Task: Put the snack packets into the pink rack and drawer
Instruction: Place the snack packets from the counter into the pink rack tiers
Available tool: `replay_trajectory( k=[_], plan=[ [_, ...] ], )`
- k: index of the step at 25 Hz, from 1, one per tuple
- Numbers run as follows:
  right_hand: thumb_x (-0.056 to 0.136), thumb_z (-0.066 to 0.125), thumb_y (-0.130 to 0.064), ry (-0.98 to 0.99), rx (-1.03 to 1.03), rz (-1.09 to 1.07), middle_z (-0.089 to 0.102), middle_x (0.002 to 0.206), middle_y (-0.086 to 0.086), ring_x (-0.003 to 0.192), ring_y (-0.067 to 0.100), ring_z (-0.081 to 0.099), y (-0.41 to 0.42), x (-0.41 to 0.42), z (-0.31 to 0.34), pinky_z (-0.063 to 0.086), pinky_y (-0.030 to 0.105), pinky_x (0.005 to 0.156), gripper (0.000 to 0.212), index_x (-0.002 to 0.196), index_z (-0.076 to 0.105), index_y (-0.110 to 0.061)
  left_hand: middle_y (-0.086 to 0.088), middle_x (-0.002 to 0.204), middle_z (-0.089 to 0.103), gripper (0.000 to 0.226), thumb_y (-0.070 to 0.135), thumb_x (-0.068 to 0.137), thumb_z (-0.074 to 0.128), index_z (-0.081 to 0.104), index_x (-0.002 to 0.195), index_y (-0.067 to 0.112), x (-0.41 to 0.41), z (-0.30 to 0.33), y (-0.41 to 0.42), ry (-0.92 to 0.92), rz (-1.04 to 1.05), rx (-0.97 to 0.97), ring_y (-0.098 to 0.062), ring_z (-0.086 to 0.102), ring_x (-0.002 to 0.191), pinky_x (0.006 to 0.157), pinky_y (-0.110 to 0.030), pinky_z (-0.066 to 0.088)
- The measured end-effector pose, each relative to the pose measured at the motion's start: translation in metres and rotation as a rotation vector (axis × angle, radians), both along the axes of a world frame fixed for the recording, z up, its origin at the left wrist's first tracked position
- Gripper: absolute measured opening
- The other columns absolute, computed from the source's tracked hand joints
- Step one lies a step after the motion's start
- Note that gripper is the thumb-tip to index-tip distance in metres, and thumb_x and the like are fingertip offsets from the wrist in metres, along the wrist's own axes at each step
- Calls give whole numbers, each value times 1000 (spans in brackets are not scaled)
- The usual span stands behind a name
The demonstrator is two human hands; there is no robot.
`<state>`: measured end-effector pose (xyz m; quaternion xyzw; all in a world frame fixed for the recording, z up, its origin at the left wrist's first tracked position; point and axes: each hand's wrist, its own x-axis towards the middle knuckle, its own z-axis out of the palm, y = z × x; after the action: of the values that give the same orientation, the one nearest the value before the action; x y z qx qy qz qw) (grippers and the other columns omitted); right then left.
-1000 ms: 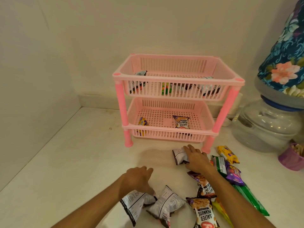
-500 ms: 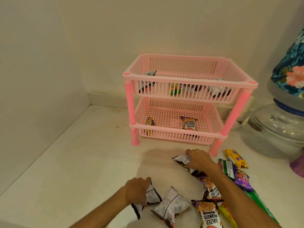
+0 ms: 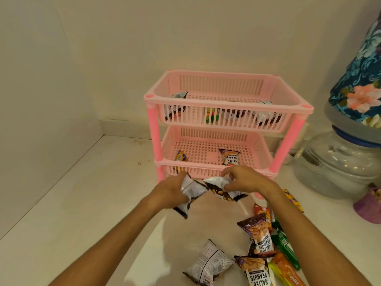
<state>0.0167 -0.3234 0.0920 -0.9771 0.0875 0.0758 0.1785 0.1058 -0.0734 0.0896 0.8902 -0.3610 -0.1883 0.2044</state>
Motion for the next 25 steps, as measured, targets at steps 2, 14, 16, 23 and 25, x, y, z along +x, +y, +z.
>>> replay_trajectory(
  k=[2, 14, 16, 23, 25],
  plan=[
    [69, 70, -47, -69, 1, -31, 64, 90, -2, 76, 17, 58, -6, 2, 17, 45, 34, 62, 53, 117, 62, -26, -5, 93, 58, 79, 23, 76, 71, 27, 142, 21, 13, 13, -17, -41, 38, -104, -24, 57, 84, 69, -37, 51],
    [75, 64, -40, -329, -143, -457, 65, 82, 2, 80, 24, 60, -54, 32, 47, 41, 29, 59, 34, 102, 68, -20, 3, 89, 56, 67, 19, 77, 65, 32, 135, 17, 74, 31, -113, -1, 243, -325, -19, 62, 74, 62, -30, 54],
    [76, 63, -40, -353, -219, -501, 68, 91, 6, 88, 28, 62, -56, 39, 36, 43, 30, 64, 36, 104, 66, -18, 0, 96, 56, 73, 17, 78, 63, 26, 141, 17, 83, 26, -124, 22, 273, -306, -16, 60, 70, 64, -32, 57],
    [81, 60, -38, -383, -295, -604, 69, 106, 10, 99, 32, 63, -75, 61, 11, 47, 36, 74, 35, 107, 61, -13, -13, 113, 61, 71, 14, 82, 58, 22, 143, 7, 98, -2, -140, 100, 359, -198, -29, 63, 94, 69, -32, 52],
    [81, 60, -34, -388, -275, -617, 70, 98, 9, 94, 31, 64, -82, 66, 7, 45, 32, 69, 26, 97, 63, -14, -18, 128, 54, 71, 16, 84, 59, 20, 143, 6, 101, -10, -141, 103, 369, -161, -34, 58, 110, 82, -36, 51]
  ],
)
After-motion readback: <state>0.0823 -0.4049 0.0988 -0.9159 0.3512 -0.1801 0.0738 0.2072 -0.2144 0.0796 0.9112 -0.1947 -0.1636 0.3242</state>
